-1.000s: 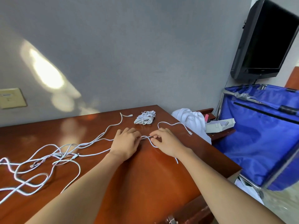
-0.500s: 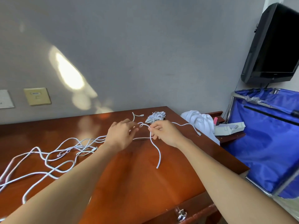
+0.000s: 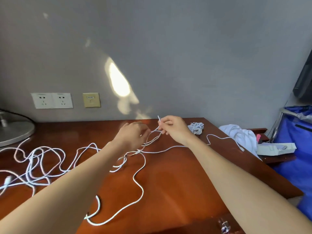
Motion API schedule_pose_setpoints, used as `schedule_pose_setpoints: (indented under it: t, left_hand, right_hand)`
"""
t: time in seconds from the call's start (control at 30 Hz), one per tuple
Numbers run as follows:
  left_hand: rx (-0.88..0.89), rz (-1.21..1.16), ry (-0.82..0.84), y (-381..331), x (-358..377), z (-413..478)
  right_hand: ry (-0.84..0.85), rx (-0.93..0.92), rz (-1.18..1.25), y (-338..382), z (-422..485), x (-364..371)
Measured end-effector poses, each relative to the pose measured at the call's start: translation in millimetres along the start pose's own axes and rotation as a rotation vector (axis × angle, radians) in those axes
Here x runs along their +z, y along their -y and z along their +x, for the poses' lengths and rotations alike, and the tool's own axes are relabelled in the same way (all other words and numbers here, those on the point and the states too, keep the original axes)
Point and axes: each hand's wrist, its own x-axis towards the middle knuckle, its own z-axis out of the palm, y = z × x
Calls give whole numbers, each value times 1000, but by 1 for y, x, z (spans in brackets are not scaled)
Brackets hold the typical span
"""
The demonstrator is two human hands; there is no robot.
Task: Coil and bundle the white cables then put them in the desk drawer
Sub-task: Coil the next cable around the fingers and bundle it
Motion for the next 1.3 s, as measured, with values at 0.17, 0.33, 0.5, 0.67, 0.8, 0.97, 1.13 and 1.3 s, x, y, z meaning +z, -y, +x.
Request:
schedule_pose_setpoints:
  t: [0.17,0.33,0.5,0.67,0.8,0.97,1.13,1.3]
  left_hand:
    - [-51,43,39,27,-16,-15]
    - [-133,21,-31,48,-22,-27]
    - [-235,-51,-60,71,-18,-41]
    - [-299,-57,-39,87,-10,-57]
    - [-338,-24,-23,97,-2,-62]
    - [-322,-171,-130,101,8,-64]
    - [-298,-354,-304,113,28,-59]
    - [-389,-640,-399,108,38,-53]
  right_hand:
    - [7,-33,80,20,15,32]
    - [21,-39,116,31,27,56]
    - [-15,-9,46,18,33,80]
    - [-111,-82,-155,1,33,102]
    - [-142,-264,-420,-1,32,114]
    - [-268,-419,-715,-20,37,135]
    - [-292,-496,-723,-40,43,140]
    - [-252,-372,-458,-38,30,143]
